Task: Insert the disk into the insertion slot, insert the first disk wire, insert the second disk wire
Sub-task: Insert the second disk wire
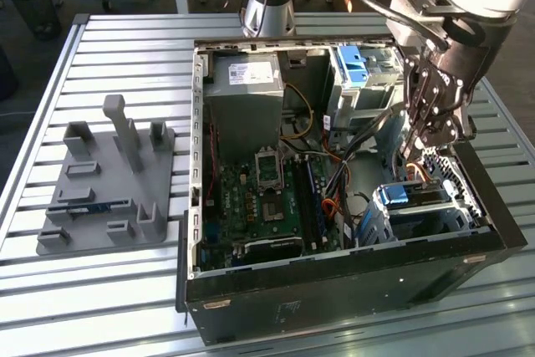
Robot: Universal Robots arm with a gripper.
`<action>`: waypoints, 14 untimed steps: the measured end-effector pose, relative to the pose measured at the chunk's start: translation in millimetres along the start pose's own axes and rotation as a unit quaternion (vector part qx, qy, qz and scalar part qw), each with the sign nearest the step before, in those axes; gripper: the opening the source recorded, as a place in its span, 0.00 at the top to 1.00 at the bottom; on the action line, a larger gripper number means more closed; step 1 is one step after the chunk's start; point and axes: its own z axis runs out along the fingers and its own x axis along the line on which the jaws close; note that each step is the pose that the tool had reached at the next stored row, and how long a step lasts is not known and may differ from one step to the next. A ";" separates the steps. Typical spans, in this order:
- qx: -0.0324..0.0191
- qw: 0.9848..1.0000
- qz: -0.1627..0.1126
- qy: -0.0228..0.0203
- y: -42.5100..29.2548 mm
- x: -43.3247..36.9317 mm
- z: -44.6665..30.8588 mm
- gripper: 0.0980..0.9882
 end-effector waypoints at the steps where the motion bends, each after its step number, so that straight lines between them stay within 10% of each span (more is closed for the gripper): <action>1: 0.000 1.000 0.000 -0.002 0.2 1.8 0.2 0.94; 4: 0.000 1.000 0.000 -0.011 0.4 6.6 0.2 0.94; 9: 0.000 0.999 0.000 -0.038 0.5 12.7 -1.3 0.94; 14: 0.000 0.998 0.001 -0.057 0.5 20.1 -2.7 0.94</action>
